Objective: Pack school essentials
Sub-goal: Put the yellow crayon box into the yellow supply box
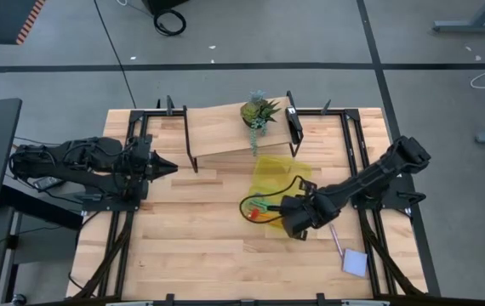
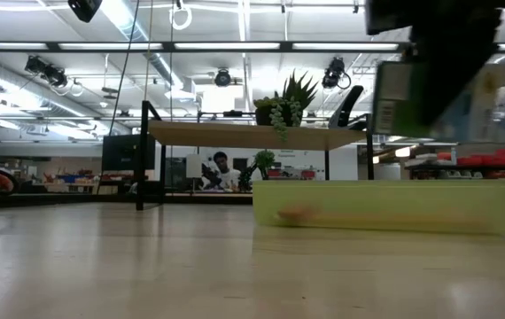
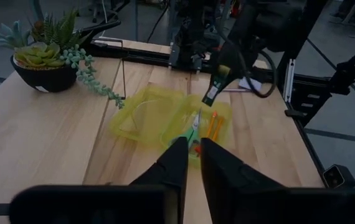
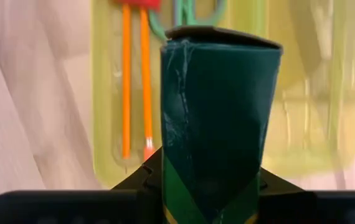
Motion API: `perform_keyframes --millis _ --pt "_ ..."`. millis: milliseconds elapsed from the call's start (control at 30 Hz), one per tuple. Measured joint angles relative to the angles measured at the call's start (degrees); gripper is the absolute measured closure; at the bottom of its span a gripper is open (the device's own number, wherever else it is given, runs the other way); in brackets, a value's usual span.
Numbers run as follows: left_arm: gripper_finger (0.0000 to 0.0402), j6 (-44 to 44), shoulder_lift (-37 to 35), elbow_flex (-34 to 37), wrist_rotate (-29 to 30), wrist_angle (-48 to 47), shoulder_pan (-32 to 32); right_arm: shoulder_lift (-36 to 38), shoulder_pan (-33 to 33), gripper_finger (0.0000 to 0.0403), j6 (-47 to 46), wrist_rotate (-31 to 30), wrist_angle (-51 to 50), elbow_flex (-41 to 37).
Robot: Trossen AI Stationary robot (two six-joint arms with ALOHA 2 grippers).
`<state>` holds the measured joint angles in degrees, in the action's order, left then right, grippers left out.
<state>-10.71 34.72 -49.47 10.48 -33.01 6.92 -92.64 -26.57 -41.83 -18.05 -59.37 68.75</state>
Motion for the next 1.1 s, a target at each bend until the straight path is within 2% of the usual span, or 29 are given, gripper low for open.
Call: perform_keyframes --millis 300,767,1100 --pt "0.0337 -0.01 -1.14 -0.02 -0.01 -1.93 0.0 0.04 5.12 0.0303 4.64 -4.16 5.23 -1.26" --pt "0.0334 0.01 -1.51 -0.02 -0.02 -2.49 0.02 0.0 9.37 0.0303 8.88 -4.46 18.79 -10.43" --pt "0.0332 -0.34 -1.49 -0.02 -0.03 -2.47 0.0 0.0 10.07 0.0303 9.12 -3.06 22.3 -13.84"
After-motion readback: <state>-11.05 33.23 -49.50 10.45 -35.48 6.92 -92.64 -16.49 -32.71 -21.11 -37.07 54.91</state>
